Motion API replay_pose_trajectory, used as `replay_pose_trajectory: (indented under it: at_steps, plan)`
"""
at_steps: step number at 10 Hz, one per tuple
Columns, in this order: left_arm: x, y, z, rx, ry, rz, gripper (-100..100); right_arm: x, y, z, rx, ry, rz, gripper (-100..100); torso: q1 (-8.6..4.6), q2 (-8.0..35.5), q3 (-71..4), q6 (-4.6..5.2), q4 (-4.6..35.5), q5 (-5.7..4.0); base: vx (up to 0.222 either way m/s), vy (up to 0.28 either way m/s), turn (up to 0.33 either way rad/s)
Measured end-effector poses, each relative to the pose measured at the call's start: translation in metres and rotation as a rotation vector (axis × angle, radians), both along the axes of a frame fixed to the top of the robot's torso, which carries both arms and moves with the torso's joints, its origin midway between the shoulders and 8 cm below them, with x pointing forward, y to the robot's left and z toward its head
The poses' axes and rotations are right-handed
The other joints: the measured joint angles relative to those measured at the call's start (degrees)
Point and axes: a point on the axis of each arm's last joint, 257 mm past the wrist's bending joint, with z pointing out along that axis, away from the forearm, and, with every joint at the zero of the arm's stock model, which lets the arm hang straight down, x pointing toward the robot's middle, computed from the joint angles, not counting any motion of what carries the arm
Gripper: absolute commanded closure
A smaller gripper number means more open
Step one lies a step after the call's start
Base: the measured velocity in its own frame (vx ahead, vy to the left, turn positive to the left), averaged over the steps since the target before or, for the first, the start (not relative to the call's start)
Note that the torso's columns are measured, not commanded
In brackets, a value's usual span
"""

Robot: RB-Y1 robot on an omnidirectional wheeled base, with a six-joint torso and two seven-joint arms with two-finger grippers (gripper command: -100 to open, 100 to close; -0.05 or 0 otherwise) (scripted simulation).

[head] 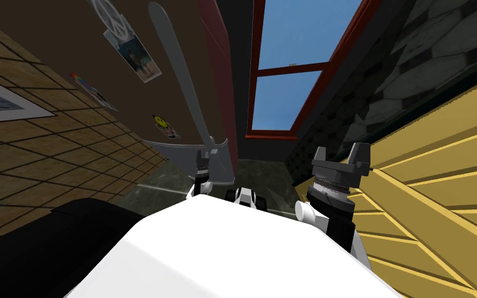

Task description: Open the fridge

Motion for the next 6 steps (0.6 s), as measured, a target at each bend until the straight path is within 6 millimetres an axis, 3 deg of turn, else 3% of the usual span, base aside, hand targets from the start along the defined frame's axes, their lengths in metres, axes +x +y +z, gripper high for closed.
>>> replay_pose_trajectory:
  at_steps: [2, 4, 6]
  plan:
    - [0.016, -0.008, -0.006, -0.010, -0.001, -0.018, -100, 0.000, 0.000, 0.000, 0.000, 0.000, 0.000, 0, -0.03, 0.0, 0.0, 0.03, 0.1, -0.05, -0.017, -0.003, -0.023]
    - [0.032, -0.013, -0.011, -0.014, 0.001, -0.035, -100, 0.000, 0.000, 0.000, 0.000, 0.000, 0.000, 0, 0.04, 0.0, 0.0, -0.01, 0.0, -0.03, -0.056, -0.004, 0.244]
    - [0.049, -0.022, -0.012, -0.021, -0.003, -0.055, -100, 0.000, 0.000, 0.000, 0.000, 0.000, 0.000, 0, -0.03, 0.0, 0.0, 0.03, 0.1, -0.05, -0.012, -0.003, -0.025]
